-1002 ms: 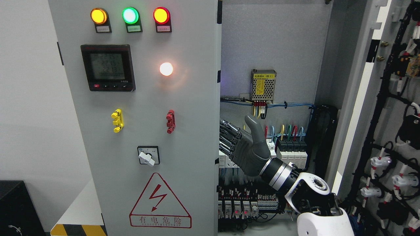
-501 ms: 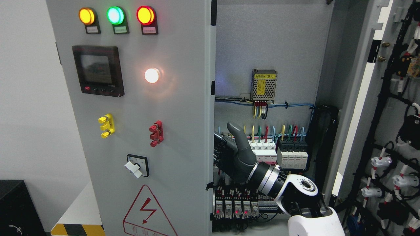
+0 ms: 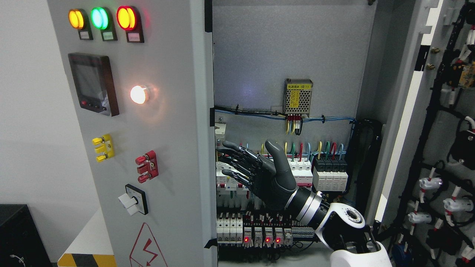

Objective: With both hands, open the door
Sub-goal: 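Swing the warning-sign door outward and open with the right hand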

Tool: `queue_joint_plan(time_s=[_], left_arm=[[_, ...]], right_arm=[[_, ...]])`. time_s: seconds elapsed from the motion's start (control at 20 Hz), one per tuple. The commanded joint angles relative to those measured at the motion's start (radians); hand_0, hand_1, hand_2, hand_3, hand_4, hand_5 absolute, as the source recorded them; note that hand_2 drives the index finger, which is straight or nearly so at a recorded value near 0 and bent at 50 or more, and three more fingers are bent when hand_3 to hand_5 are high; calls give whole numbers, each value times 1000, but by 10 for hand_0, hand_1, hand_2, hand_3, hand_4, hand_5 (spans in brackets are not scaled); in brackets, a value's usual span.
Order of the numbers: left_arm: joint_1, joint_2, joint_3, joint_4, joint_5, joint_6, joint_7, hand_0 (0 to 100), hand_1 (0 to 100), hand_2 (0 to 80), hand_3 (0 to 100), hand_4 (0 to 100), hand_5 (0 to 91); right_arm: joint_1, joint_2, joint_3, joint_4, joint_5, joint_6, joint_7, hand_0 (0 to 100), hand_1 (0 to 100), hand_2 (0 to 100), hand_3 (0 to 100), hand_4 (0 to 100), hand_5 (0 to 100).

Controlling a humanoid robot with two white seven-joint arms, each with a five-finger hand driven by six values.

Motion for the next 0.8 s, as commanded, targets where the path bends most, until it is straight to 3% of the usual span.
queue_joint_plan(time_s=[0.0,0.4,0.6,0.75], left_arm=[[11,0,0,0,0,5,3,0,0,0,0,0,0],[11,0,0,0,0,5,3,0,0,0,0,0,0],[11,0,0,0,0,5,3,0,0,0,0,0,0],[11,0,0,0,0,5,3,0,0,0,0,0,0]], right_arm=[[113,-2,67,-191,-24,0,3,0,0,0,0,0,0],[259,0,204,-332,-25,0,2,0,0,0,0,0,0],[277,4,284,-353,-25,0,0,0,0,0,0,0,0],[277,9,304,-353,-25,0,0,0,0,0,0,0,0]])
